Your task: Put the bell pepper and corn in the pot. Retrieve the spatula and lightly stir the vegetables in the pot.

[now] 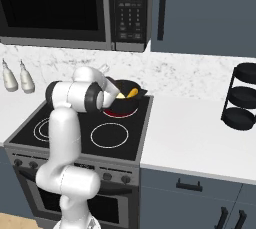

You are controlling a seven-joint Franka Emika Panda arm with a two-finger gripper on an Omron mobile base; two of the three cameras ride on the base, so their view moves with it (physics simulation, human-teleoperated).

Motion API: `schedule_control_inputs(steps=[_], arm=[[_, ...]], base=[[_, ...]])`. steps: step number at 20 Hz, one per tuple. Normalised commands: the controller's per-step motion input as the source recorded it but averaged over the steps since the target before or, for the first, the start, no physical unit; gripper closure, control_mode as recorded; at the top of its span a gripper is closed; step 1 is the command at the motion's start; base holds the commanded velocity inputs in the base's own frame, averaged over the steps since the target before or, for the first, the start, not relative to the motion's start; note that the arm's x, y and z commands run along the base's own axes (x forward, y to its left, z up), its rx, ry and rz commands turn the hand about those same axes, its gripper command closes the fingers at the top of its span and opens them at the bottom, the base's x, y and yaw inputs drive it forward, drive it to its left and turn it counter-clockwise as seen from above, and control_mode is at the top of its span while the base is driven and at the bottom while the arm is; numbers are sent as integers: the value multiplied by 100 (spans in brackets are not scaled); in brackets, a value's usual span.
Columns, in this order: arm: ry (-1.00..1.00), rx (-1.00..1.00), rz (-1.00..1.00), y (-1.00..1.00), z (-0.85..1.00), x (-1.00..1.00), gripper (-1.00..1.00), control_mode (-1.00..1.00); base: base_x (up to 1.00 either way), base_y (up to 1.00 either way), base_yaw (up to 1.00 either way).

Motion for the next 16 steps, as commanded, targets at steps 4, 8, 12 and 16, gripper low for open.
schedule_control_inputs(steps=[4, 8, 12, 16], arm=[[0, 22, 0, -57, -17, 1, 100, -100], [-14, 14, 1, -47, 45, -6, 100, -100], [-10, 6, 1, -1, 12, 0, 100, -100], [-2, 3, 3, 0, -34, 17, 100, -100]], base=[[0, 0, 0], [0, 0, 0], [0, 0, 0], [0, 0, 0]])
